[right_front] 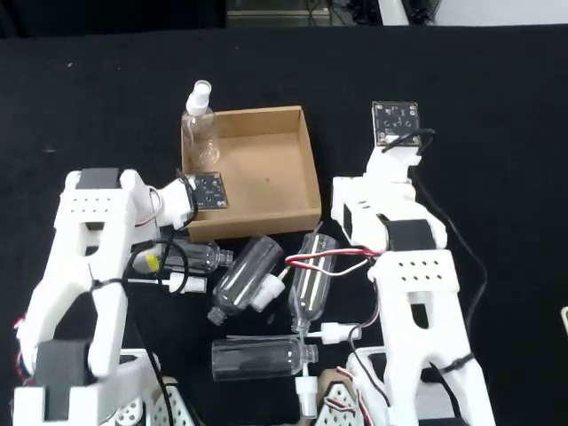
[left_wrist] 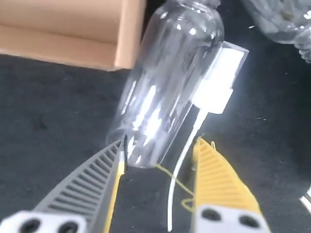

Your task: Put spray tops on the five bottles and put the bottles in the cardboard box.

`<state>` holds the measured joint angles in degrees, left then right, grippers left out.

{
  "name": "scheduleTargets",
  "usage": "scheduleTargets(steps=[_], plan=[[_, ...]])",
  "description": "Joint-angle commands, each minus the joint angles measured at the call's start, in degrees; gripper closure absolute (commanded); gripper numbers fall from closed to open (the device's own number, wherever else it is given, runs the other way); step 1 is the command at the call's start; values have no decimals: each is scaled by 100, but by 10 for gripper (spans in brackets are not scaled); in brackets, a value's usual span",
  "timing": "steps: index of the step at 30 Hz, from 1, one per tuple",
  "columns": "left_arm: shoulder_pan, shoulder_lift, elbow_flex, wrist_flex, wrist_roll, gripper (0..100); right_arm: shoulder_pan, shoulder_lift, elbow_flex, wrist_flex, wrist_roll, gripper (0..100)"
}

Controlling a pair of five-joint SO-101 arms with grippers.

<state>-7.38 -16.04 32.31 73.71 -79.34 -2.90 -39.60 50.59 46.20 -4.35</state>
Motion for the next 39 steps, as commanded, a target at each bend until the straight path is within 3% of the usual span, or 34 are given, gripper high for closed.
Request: scheduleTargets(steps=[1, 3, 12, 17, 24, 28, 31, 39], plan=[[145, 281, -189, -141, -70, 702, 88, -198, -31, -9, 26, 797], [101, 360, -224, -167, -70, 666, 88, -189, -31, -9, 26, 797], [145, 422, -22, -422, -62, 718, 88, -189, -22, 0, 26, 797], [154, 413, 338, -1125, 545, 718, 88, -189, -22, 0, 26, 797], [145, 352, 549, -1152, 607, 723, 88, -207, 57, -35, 26, 797], [215, 352, 576, -1143, 615, 816, 88, -207, 57, -35, 26, 797], [259, 352, 497, -782, 589, 893, 88, -207, 57, -35, 26, 797], [251, -712, 22, 484, 571, 870, 88, -215, 57, -35, 26, 797]])
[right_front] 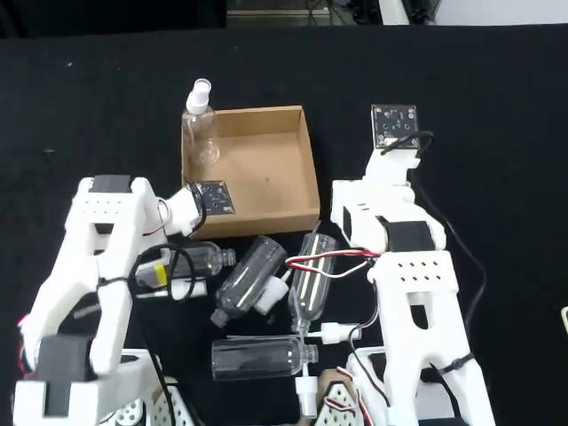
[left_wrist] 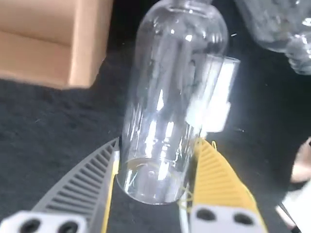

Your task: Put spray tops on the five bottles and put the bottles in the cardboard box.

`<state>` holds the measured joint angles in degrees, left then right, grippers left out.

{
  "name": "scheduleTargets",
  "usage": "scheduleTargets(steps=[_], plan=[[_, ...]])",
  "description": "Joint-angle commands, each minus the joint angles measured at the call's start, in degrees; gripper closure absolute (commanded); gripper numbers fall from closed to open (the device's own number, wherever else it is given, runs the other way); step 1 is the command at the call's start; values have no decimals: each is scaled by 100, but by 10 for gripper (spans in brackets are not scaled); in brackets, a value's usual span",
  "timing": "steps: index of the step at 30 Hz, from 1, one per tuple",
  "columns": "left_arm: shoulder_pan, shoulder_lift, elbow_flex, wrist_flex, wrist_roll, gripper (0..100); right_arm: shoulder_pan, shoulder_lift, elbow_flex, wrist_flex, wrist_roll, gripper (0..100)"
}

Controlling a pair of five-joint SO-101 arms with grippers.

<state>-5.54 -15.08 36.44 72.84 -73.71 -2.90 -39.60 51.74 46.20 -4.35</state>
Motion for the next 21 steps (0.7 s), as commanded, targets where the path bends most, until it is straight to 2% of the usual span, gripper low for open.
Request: scheduleTargets(steps=[1, 4, 6, 11, 14, 21], plan=[[66, -1029, -391, 774, 9, 870, 88, -215, -57, -35, 26, 797], [48, -1609, -400, 1354, -35, 872, 88, -207, -57, -35, 26, 797], [-215, -1943, -409, 1618, -246, 872, 88, -207, -57, -35, 26, 797], [-1587, -2356, -716, 1873, -457, 873, 88, -189, -57, -35, 26, 797], [-2703, -2233, -708, 1670, -598, 873, 88, -189, -57, -35, 26, 797], [-5007, -879, -418, 396, -651, 873, 62, -198, -57, -35, 26, 797]])
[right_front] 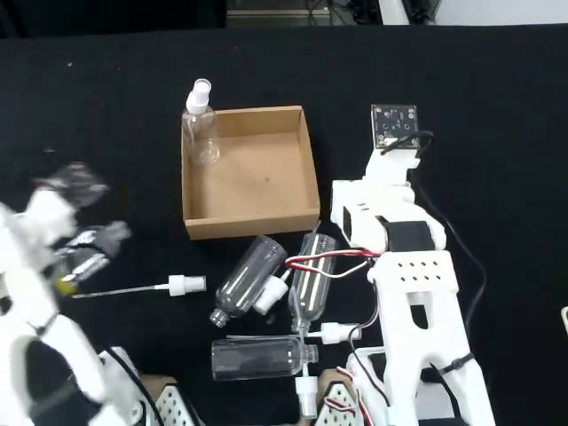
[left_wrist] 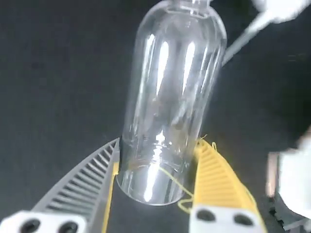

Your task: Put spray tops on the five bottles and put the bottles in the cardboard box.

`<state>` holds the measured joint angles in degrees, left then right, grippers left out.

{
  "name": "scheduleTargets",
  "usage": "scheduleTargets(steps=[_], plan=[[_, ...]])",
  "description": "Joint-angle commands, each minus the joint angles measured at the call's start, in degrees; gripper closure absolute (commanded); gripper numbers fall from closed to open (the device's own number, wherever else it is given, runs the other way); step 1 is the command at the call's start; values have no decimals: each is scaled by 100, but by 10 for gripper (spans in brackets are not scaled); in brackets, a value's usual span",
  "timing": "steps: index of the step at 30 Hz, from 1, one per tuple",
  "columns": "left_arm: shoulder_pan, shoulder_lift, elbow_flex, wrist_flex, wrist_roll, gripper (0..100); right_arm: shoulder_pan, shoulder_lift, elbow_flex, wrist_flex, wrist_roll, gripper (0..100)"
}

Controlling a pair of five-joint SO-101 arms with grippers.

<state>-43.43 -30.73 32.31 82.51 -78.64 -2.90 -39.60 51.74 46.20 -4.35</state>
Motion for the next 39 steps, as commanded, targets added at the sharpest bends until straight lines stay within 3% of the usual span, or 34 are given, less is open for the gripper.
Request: scheduleTargets(steps=[1, 6, 11, 15, 39], plan=[[-1446, 905, 22, -677, -167, 872, 62, -198, -57, -26, 26, 797], [-2492, 1635, 40, -1503, -141, 870, 62, -189, -48, 0, 26, 797], [-2791, 1837, 48, -1565, -141, 818, 62, -189, -48, 0, 26, 797], [-2756, 1811, -13, -1565, -167, 713, 79, -189, -48, 0, 26, 797], [-1560, 2426, -549, -1635, -158, 706, 79, -189, -40, 9, 26, 797]])
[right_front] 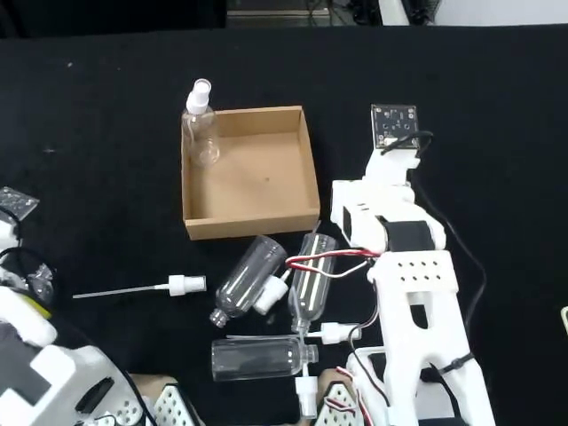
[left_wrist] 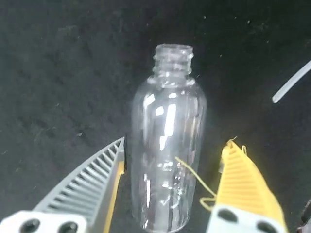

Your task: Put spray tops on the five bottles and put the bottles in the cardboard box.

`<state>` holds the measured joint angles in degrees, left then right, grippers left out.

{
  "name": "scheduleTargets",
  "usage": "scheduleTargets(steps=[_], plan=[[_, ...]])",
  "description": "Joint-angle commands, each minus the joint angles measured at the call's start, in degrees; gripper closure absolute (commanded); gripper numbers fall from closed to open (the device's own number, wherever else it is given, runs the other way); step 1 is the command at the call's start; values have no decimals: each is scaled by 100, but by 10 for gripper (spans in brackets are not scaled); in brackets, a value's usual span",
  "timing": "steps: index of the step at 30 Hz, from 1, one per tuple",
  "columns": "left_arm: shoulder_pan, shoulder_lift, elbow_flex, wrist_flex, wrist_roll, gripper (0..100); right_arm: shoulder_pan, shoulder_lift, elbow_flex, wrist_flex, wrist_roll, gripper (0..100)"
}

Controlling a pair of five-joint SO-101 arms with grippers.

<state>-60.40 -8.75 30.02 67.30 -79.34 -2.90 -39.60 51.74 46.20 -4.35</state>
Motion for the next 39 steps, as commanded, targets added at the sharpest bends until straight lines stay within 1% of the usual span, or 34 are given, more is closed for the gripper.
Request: scheduleTargets(steps=[1, 5, 13, 14, 15, 18, 19, 20, 21, 23, 25, 28, 30, 32, 35, 37, 39], plan=[[136, 334, -321, -220, -53, 706, 79, -189, -40, 9, 26, 797], [127, 624, -295, -642, -35, 706, 79, -189, -40, 9, 26, 797], [127, 712, -251, -642, -44, 716, 79, -189, -40, 9, 26, 797], [127, 712, -242, -633, -44, 739, 88, -189, -40, 9, 26, 797], [127, 668, -180, -633, -35, 784, 88, -189, -40, 9, 26, 797], [136, 651, -13, -633, -35, 973, 88, -215, -40, 26, 26, 797], [136, 651, 22, -633, -35, 972, 88, -224, -66, 97, 26, 797], [119, 651, 22, -633, -26, 941, 88, -224, -119, 211, 26, 797], [84, 651, 22, -615, -26, 931, 88, -242, -224, 343, 26, 797], [-13, 536, -92, -316, -26, 961, 70, -347, -549, 774, 105, 797], [-127, 237, -207, 167, -26, 970, -70, -435, -945, 1319, 607, 797], [-242, -396, -224, 826, -9, 970, -844, -462, -1411, 2171, 1477, 797], [-303, -853, -154, 1108, 220, 970, -1547, -453, -1516, 2523, 1864, 797], [-391, -1275, -13, 1037, 510, 970, -2251, -435, -1534, 2673, 2163, 797], [-629, -1767, 259, 633, 730, 970, -3262, -426, -1508, 2752, 2523, 798], [-840, -1978, 593, 343, 642, 970, -3974, -356, -1499, 2796, 2611, 798], [-980, -2127, 884, 237, 413, 970, -4448, -48, -1534, 2769, 2673, 798]])
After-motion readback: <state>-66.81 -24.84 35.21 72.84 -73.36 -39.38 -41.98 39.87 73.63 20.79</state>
